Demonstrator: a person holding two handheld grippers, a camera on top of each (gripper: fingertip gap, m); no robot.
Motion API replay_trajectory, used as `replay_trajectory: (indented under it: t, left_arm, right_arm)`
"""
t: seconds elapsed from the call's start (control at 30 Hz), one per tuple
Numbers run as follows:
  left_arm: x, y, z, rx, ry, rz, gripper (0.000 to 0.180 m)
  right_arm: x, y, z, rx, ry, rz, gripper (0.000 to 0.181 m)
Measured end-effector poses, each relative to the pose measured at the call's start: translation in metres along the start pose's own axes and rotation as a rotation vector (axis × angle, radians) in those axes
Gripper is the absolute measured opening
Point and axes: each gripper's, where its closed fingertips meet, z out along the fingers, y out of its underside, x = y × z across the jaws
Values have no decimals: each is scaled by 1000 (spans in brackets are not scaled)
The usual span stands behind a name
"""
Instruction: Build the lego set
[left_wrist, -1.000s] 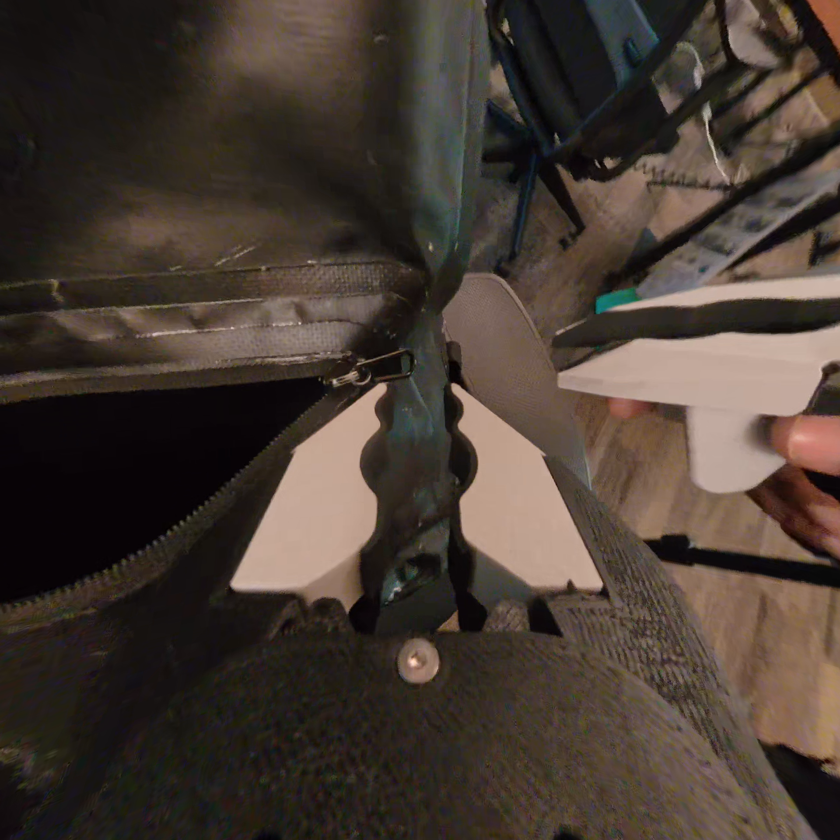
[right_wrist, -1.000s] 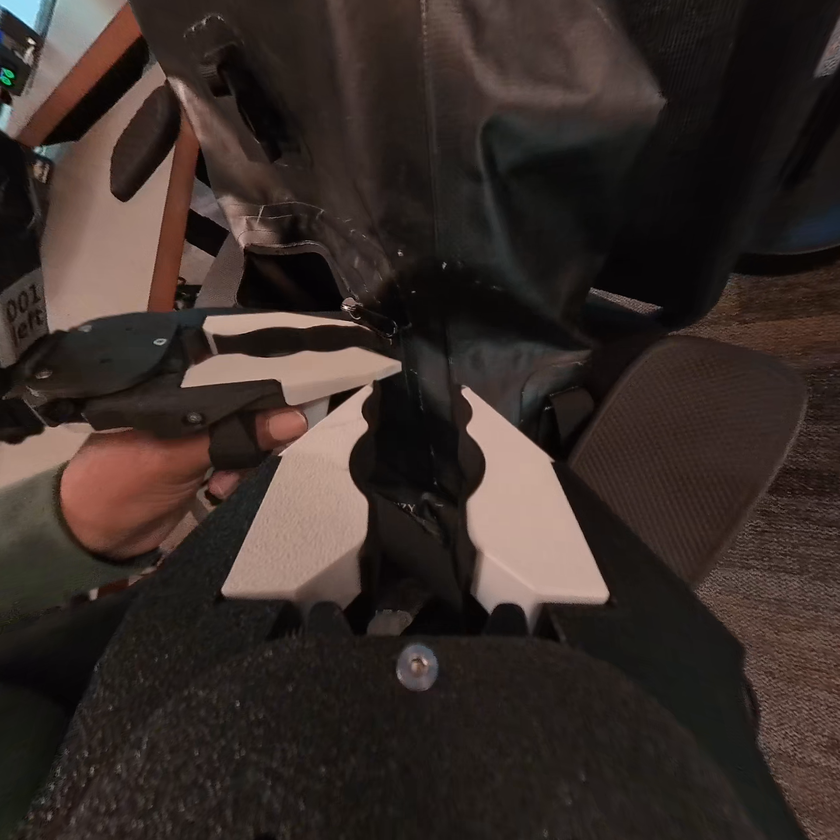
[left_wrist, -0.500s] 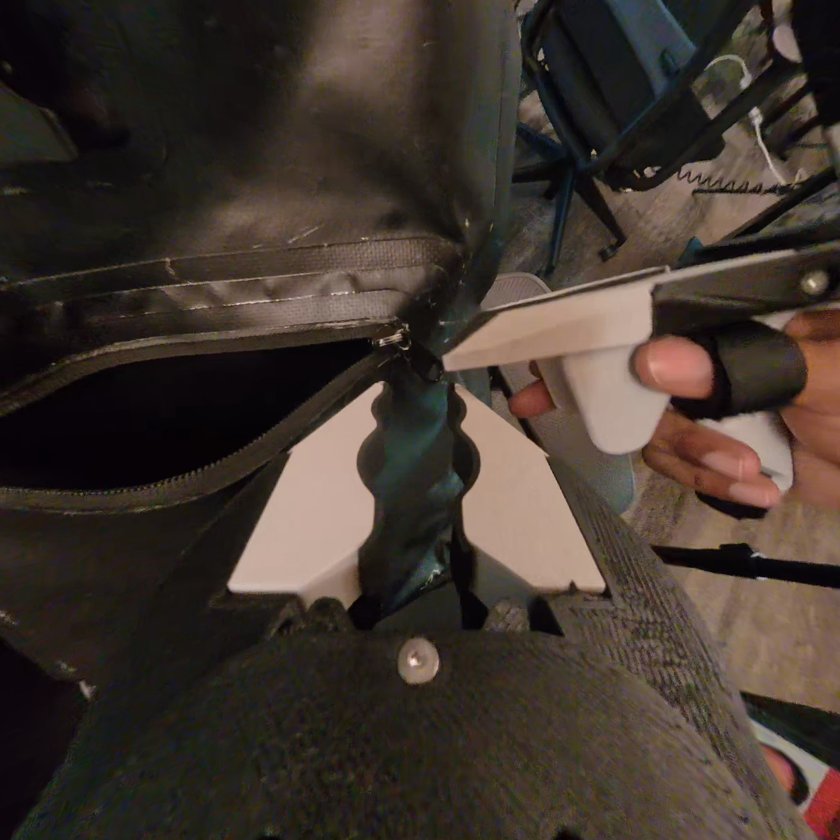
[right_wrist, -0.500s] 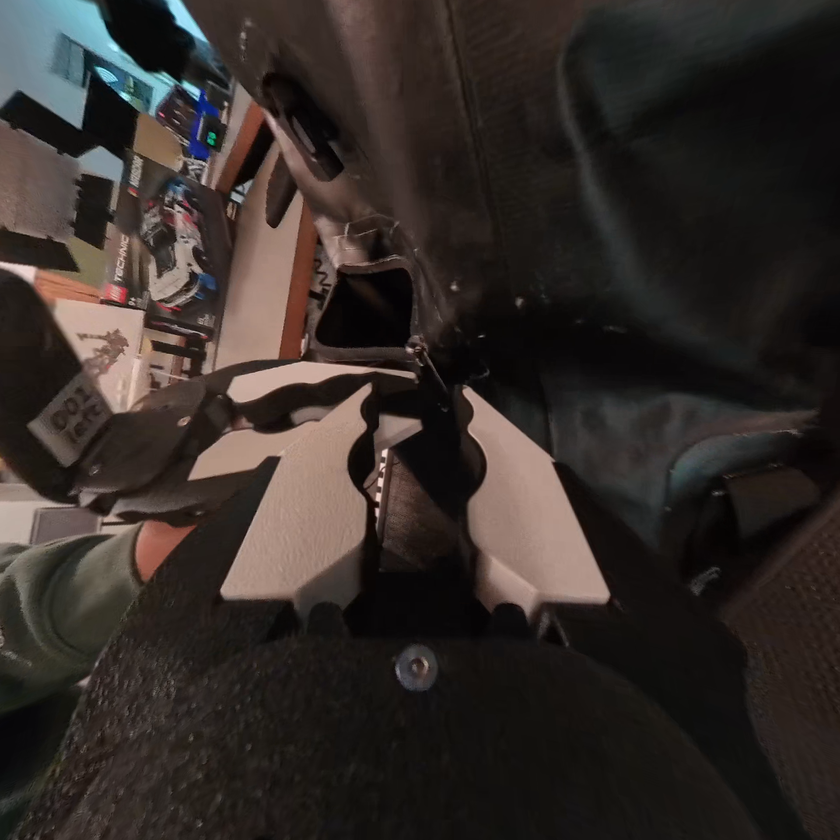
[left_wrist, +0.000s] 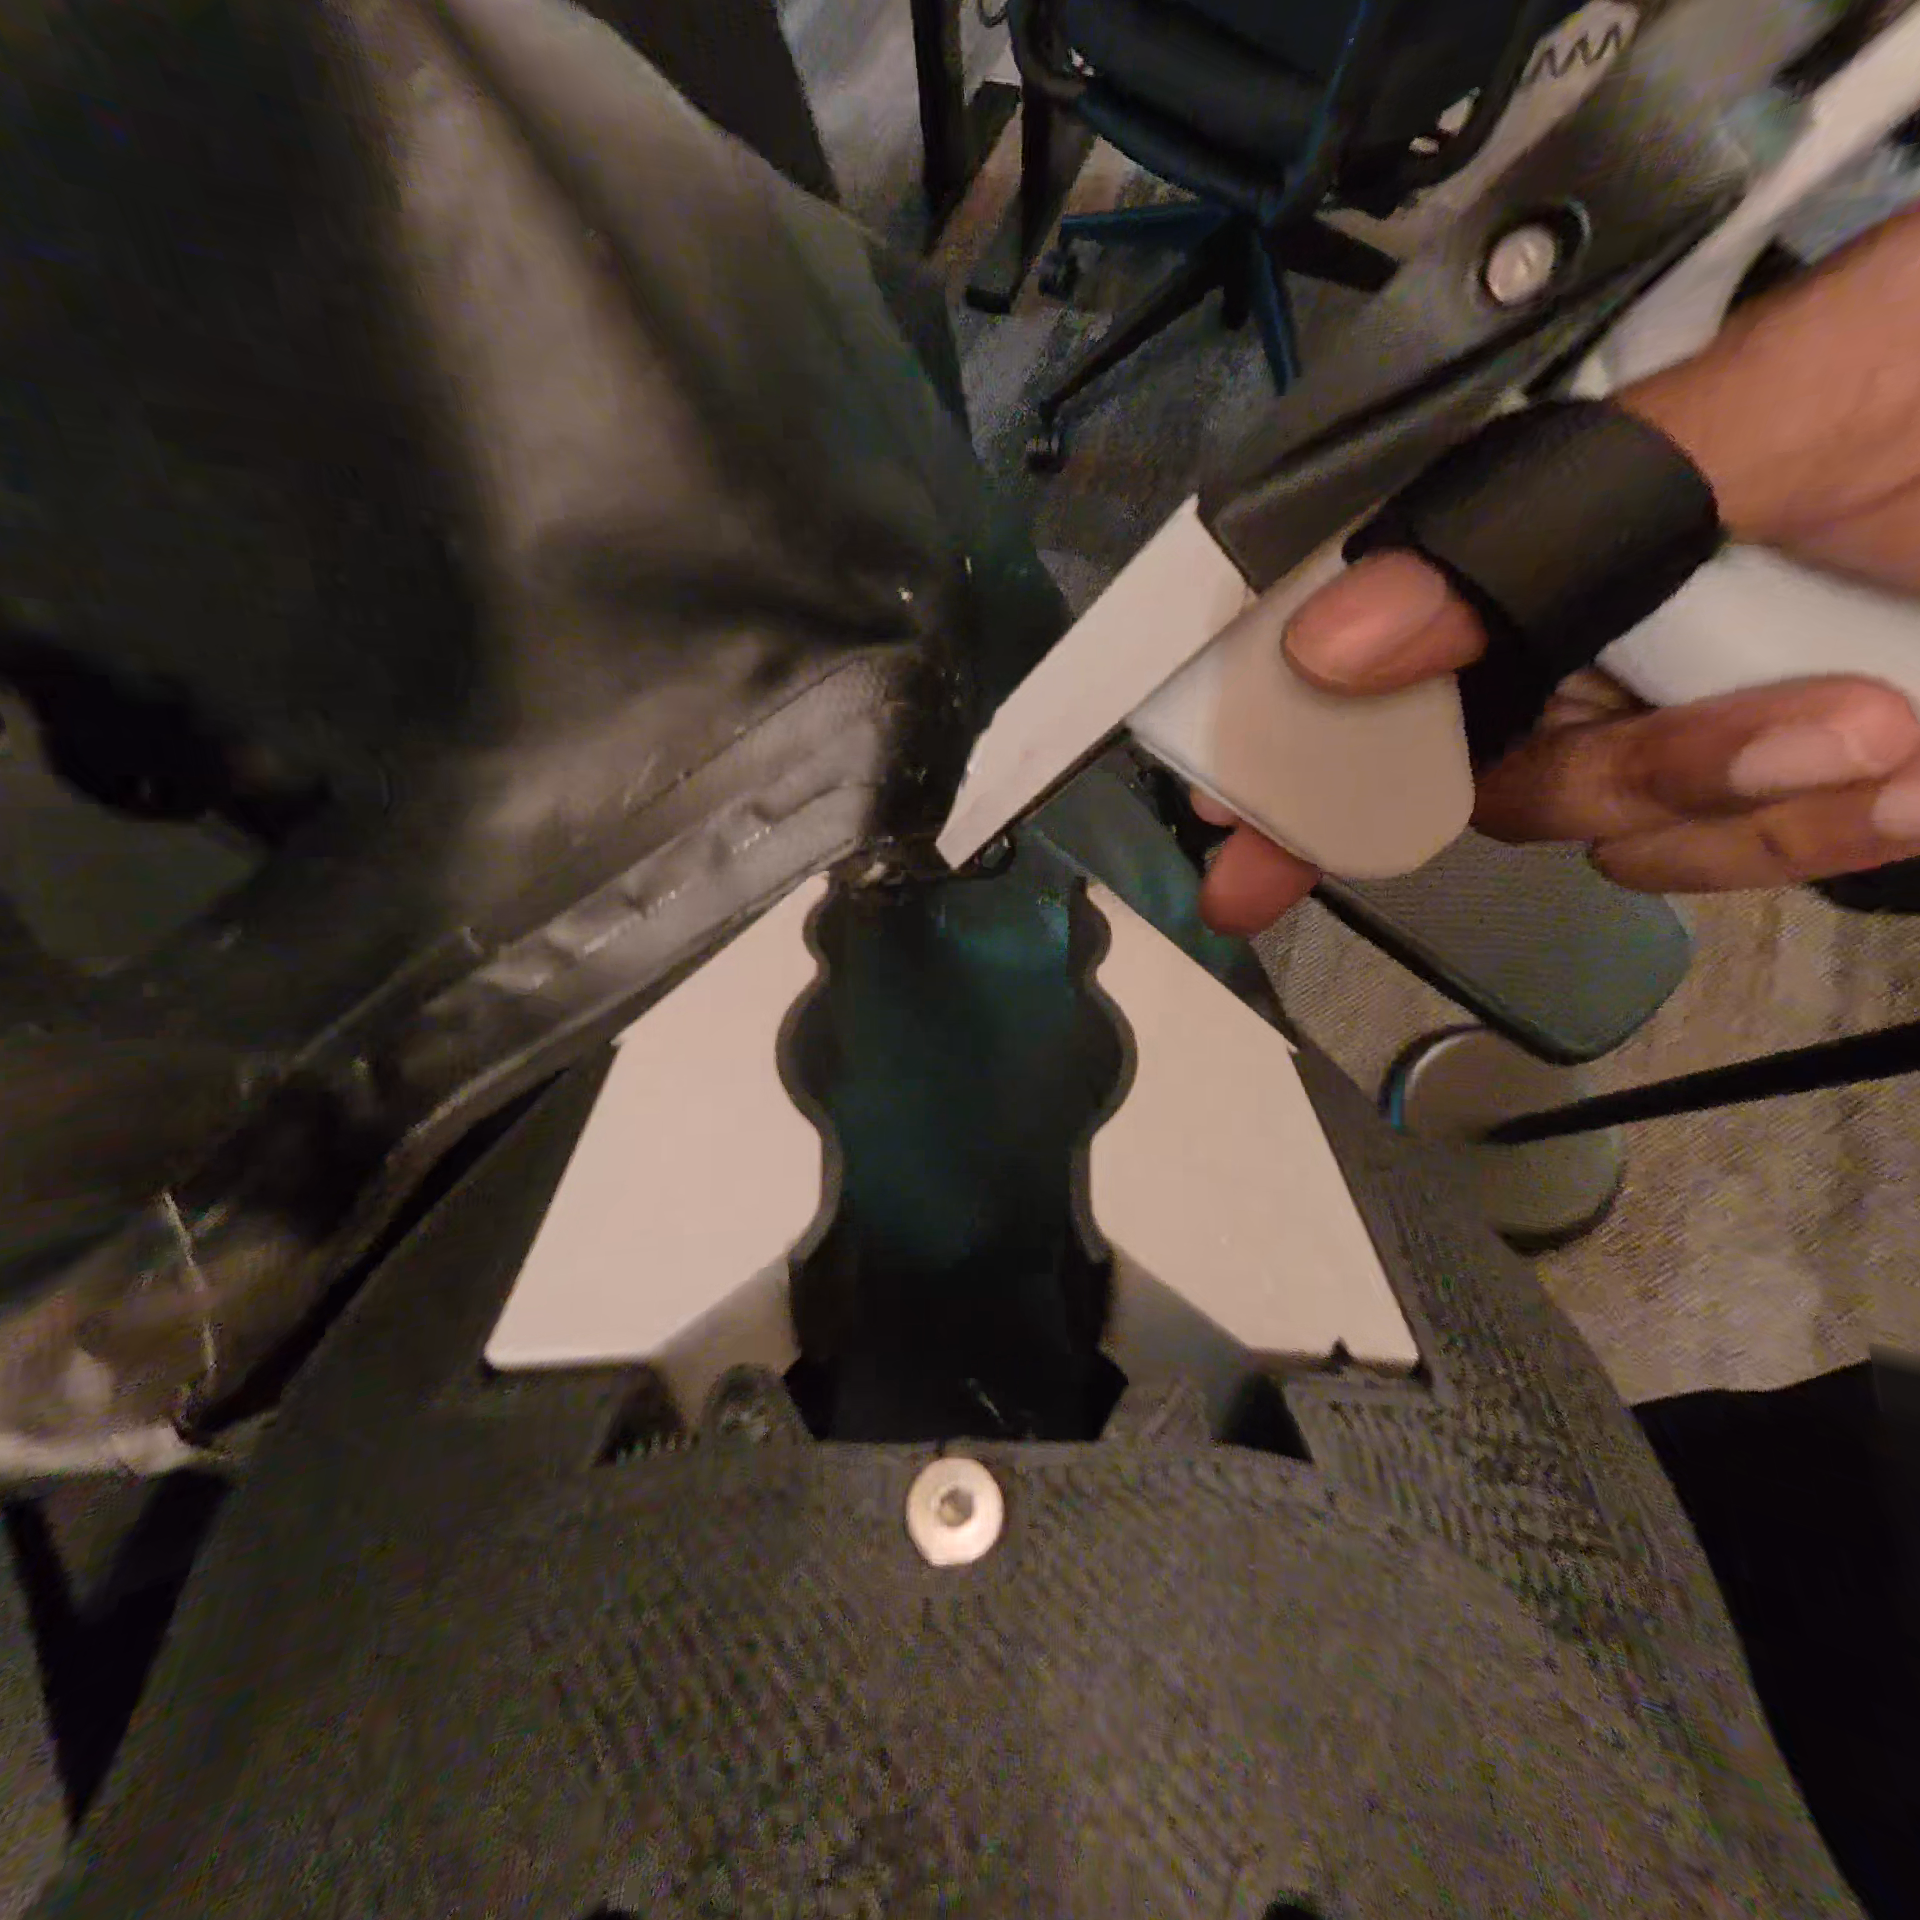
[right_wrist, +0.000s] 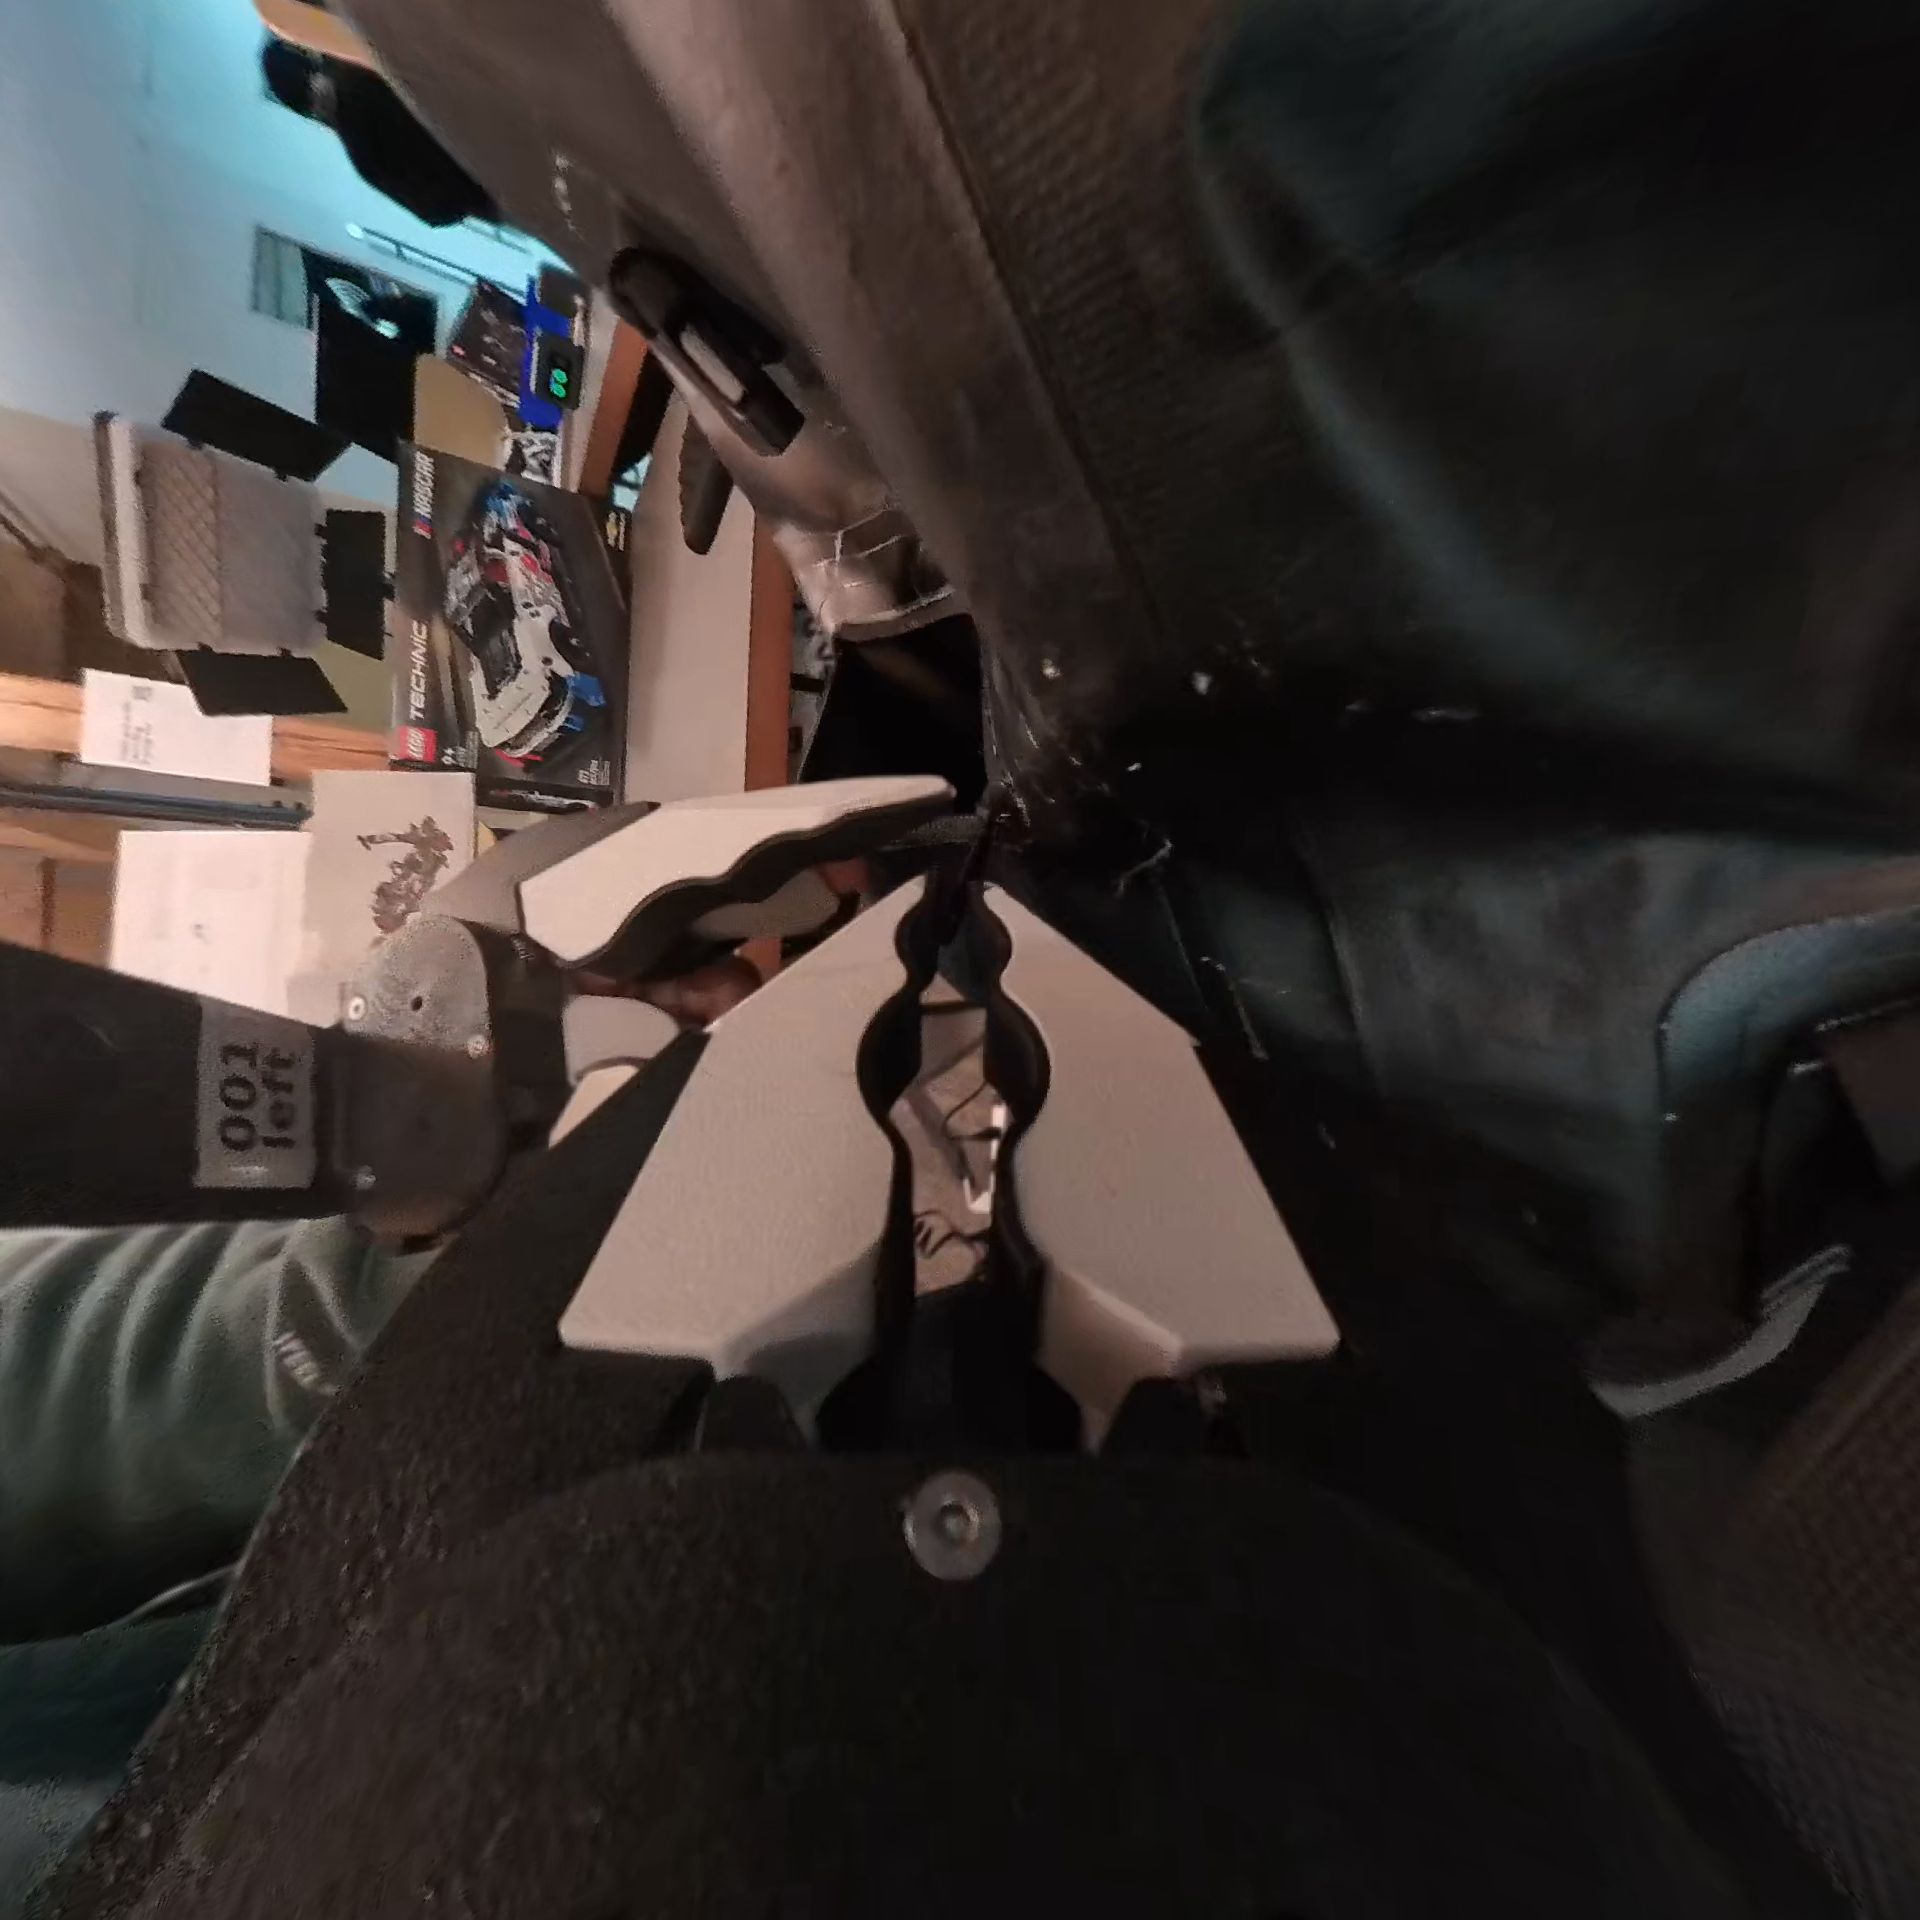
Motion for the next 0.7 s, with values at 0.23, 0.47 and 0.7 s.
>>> replay_trajectory:
  t: [0.23,0.47,0.7]
  left_arm:
    - [-5,-8,12,-27,-4,142,19]
    - [-17,-9,5,-32,-66,46,9]
    - [-21,-1,5,-65,13,-57,1]
  right_arm:
    - [-7,-6,4,-56,5,82,6]
    - [-21,-19,0,22,-44,80,7]
    - [-11,-25,-11,75,-35,97,11]
